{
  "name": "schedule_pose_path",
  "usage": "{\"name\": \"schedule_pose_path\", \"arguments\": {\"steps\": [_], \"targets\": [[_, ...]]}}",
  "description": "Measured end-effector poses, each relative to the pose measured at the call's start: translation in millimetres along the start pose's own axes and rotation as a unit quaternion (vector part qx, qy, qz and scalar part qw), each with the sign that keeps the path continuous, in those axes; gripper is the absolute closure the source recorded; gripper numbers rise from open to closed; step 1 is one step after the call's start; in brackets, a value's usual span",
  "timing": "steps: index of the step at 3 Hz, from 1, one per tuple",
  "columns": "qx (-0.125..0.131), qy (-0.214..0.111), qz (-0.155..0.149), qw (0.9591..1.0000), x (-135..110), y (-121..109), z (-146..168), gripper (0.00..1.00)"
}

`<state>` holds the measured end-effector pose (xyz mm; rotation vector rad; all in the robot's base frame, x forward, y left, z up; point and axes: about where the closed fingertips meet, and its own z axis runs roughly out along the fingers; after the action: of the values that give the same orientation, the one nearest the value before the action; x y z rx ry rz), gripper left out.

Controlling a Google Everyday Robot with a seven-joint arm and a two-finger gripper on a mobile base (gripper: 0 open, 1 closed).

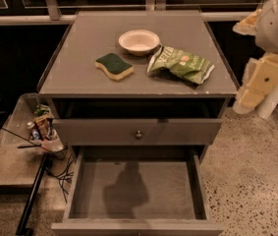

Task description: Place green jalapeno chip bag into middle drawer

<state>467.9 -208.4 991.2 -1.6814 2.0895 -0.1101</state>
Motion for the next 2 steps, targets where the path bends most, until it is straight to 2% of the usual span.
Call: {"name": "schedule_pose_path", "arguments": {"steps": [1, 2], "targets": [[-0.002, -0.075, 0.005, 0.9972, -16, -27, 17, 0.0], [-0.01, -0.149, 0.01, 0.9887, -39, -54, 40, 0.0]]}}
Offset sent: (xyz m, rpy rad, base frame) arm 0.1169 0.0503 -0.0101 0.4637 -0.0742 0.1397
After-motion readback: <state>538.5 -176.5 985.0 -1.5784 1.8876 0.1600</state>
